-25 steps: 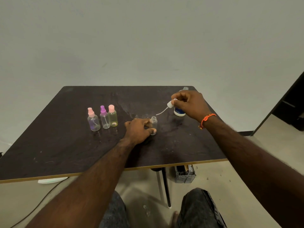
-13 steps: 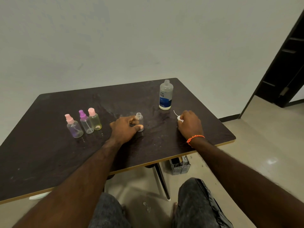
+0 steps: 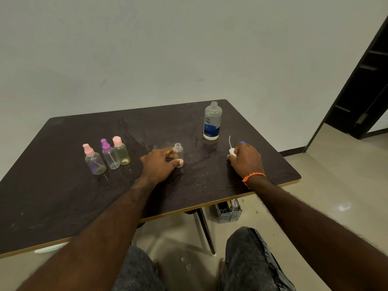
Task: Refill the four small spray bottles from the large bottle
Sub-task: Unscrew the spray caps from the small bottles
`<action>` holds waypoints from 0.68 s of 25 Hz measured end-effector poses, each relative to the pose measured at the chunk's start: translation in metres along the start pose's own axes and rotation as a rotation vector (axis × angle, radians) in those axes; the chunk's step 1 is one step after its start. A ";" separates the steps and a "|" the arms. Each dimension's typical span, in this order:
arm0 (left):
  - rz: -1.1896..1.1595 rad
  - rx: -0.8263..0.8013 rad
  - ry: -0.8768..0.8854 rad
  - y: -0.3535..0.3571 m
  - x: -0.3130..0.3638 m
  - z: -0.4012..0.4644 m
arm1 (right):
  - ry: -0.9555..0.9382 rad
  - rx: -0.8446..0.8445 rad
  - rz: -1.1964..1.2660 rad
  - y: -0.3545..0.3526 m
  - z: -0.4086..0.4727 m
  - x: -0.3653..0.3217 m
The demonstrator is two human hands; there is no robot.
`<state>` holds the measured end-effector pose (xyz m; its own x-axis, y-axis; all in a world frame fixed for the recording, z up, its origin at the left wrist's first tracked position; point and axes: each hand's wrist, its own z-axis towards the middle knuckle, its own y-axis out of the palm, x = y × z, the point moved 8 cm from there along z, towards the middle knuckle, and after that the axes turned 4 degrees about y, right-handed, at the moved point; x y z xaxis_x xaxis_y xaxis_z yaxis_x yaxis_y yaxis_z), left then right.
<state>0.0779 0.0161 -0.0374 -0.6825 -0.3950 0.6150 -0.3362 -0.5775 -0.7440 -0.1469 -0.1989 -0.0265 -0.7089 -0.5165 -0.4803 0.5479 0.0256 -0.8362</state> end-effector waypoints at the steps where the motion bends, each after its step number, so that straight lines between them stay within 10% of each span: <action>1: 0.004 -0.003 -0.002 0.000 0.000 0.000 | 0.001 -0.002 -0.004 -0.001 0.000 0.000; 17: 0.005 0.002 -0.004 0.001 0.000 -0.001 | -0.001 -0.030 -0.076 0.007 0.000 -0.001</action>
<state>0.0774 0.0163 -0.0382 -0.6815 -0.4012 0.6120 -0.3312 -0.5767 -0.7468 -0.1428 -0.1981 -0.0316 -0.7478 -0.5186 -0.4147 0.4788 0.0115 -0.8778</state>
